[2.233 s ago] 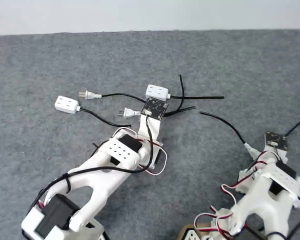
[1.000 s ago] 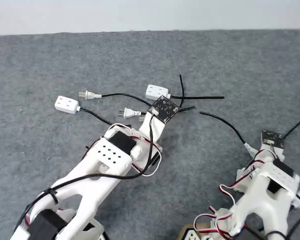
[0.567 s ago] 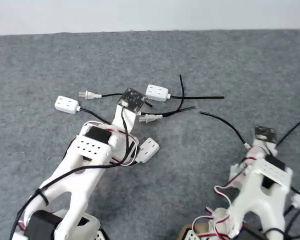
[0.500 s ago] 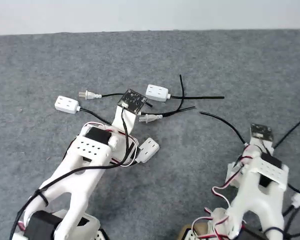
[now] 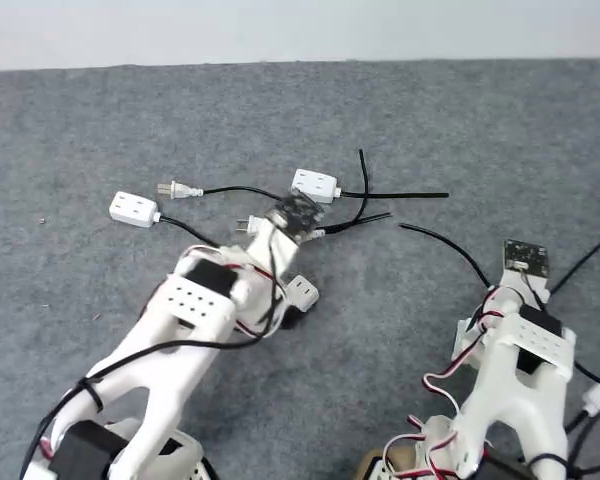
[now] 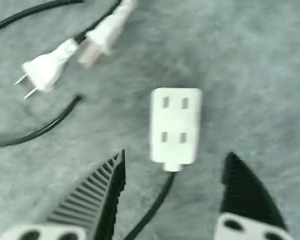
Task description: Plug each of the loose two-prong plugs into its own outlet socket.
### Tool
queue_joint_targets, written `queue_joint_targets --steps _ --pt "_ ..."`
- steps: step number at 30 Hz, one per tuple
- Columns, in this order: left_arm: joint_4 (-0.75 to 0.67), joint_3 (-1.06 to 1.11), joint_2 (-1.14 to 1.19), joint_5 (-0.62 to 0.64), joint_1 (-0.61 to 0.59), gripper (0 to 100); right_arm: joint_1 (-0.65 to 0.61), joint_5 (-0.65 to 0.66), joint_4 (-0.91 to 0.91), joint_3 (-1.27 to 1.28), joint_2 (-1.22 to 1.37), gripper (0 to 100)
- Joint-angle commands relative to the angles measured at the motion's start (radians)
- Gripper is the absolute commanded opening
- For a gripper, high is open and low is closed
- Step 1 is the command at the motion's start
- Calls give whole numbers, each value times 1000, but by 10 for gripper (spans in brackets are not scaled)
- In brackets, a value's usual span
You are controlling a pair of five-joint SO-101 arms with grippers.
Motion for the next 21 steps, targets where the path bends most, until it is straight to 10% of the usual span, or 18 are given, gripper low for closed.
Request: queue_joint_targets --steps 1,9,21 --pt "-23 -5 -25 -9 44 339 15 12 -15 -14 -22 11" --pt "-133 -39 144 -15 9 340 15 14 -10 -14 -22 11" --pt "63 -390 528 152 -37 338 16 14 -7 -14 -22 11"
